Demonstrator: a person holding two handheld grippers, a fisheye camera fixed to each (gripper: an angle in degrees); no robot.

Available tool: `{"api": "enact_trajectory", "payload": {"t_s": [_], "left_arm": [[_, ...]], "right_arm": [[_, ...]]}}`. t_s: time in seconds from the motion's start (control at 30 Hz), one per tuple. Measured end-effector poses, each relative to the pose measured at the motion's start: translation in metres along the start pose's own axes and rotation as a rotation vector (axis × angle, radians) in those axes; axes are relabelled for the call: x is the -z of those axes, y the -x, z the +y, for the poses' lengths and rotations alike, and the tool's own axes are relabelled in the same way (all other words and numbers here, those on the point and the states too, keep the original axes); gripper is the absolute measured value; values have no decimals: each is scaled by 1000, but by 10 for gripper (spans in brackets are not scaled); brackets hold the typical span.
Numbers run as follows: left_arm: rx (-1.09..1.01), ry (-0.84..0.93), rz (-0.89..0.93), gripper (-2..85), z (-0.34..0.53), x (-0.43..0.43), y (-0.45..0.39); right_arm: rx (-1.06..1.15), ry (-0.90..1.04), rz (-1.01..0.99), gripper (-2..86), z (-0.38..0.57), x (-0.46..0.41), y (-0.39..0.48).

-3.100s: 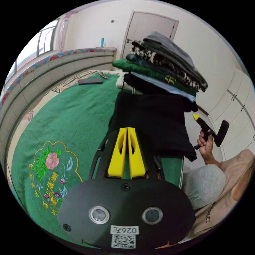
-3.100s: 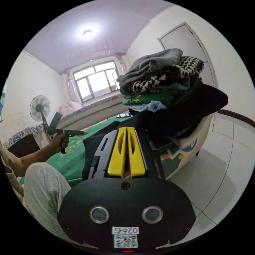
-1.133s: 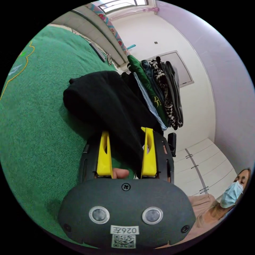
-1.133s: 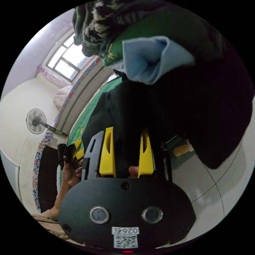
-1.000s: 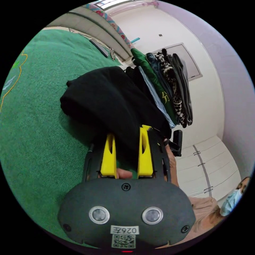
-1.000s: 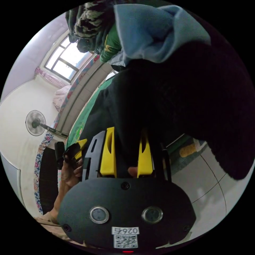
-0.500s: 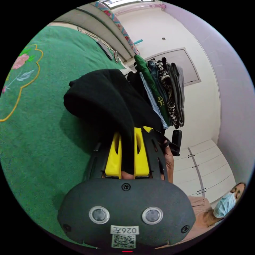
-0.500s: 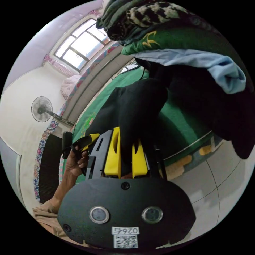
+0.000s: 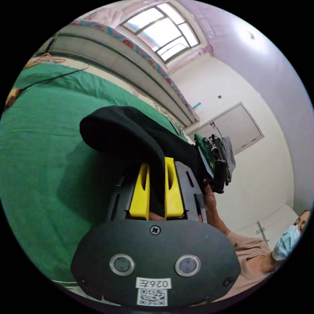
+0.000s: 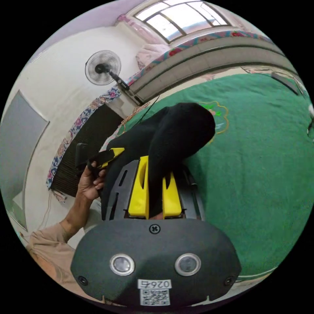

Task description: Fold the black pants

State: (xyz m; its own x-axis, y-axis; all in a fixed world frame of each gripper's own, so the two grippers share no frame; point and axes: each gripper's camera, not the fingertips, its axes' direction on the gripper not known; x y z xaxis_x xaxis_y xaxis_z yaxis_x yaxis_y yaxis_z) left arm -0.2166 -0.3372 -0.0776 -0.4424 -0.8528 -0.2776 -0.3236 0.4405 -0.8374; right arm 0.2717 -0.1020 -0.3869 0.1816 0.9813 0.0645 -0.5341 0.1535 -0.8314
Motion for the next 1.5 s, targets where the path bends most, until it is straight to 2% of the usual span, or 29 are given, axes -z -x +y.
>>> {"api": "enact_trajectory", "payload": {"t_s": [0.13, 0.23, 0.3, 0.4, 0.6, 0.67, 0.73, 0.8, 0.83, 0.87, 0.93, 1.0, 1.1, 1.27, 1.33, 1.5], "left_arm": [[-10, -84, -78, 75, 14, 55, 16], [35, -15, -54, 81, 17, 80, 44], [143, 143, 49, 88, 15, 83, 77], [222, 179, 251, 86, 15, 92, 98], [99, 250, 152, 71, -4, 125, 67], [30, 326, 165, 54, -9, 131, 54], [-32, 381, 260, 5, -12, 140, 41], [-114, 327, 450, -4, -16, 163, 25], [-129, 293, 473, -5, -17, 171, 22], [-146, 227, 461, -5, -20, 187, 19], [-120, 149, 290, -1, -25, 205, 18], [-74, 58, -42, 31, -33, 220, 15], [-64, 80, -264, 97, -48, 210, 10], [6, 298, -174, 80, -72, 149, 22], [-18, 304, -250, 67, -75, 149, 14], [-45, 225, -245, 19, -74, 168, -18]], "right_arm": [[130, 49, -36, 19, -10, -76, 34], [234, 116, 35, 21, -10, -127, 55], [273, 152, 125, 22, -6, -153, 59], [237, 176, 139, 23, -4, -179, 52], [200, 184, 94, 21, -4, -218, 51], [267, 164, 149, 21, -8, -223, 61], [380, 109, 326, 27, -14, -228, 76], [374, 67, 493, 44, -15, -235, 77], [323, 55, 585, 55, -14, -239, 72], [289, 50, 615, 59, -14, -241, 68], [166, -28, 611, 70, -6, -237, 59], [152, -130, 532, 71, 3, -227, 67], [308, -194, 457, 66, 18, -230, 105], [630, -23, 366, 73, 52, -289, 167], [758, 71, 410, 90, 71, -324, 185], [818, 120, 439, 119, 86, -359, 199]]}}
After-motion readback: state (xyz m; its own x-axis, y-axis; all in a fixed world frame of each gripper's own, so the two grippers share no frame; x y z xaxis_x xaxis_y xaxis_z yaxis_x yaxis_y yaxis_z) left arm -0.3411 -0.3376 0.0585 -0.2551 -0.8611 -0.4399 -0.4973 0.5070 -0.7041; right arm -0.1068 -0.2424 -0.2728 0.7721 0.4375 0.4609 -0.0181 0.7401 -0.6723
